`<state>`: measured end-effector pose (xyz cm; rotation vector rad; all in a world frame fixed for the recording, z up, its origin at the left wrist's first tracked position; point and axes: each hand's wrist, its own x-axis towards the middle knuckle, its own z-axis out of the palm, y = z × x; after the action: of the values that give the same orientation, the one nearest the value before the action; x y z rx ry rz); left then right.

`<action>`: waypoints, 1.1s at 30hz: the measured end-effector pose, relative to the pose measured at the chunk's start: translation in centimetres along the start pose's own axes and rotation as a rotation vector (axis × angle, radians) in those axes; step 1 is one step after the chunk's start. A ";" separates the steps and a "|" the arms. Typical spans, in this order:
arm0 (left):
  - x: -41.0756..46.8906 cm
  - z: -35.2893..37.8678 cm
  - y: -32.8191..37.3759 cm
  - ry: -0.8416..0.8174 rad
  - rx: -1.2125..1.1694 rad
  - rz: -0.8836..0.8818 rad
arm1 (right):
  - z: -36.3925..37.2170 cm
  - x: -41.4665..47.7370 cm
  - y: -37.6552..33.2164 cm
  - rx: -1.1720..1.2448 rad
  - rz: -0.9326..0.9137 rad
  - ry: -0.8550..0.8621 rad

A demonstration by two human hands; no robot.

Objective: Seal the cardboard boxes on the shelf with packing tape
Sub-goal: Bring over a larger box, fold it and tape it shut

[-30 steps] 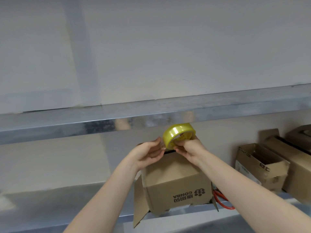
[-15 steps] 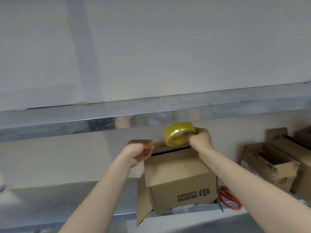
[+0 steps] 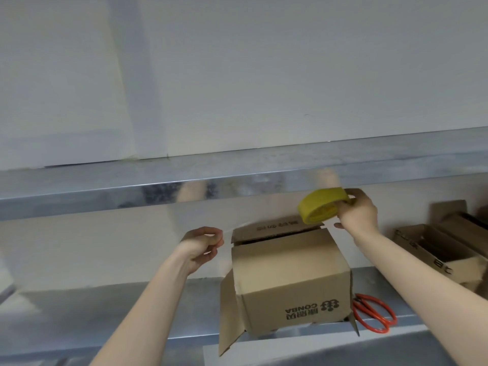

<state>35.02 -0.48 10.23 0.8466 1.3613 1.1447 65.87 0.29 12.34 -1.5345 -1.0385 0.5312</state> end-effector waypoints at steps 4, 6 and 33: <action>0.6 0.2 -1.1 -0.055 -0.013 -0.023 | 0.7 0.2 0.5 0.155 0.195 0.050; 0.9 0.5 -1.6 -0.090 0.007 -0.025 | 1.0 0.1 0.8 0.166 0.192 0.029; 3.2 -1.5 -6.6 -0.059 0.062 0.027 | 2.6 -0.8 4.3 0.167 0.288 -0.290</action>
<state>33.95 0.46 2.86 0.9393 1.3459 1.0945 64.78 1.20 7.52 -1.4936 -0.9654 1.0408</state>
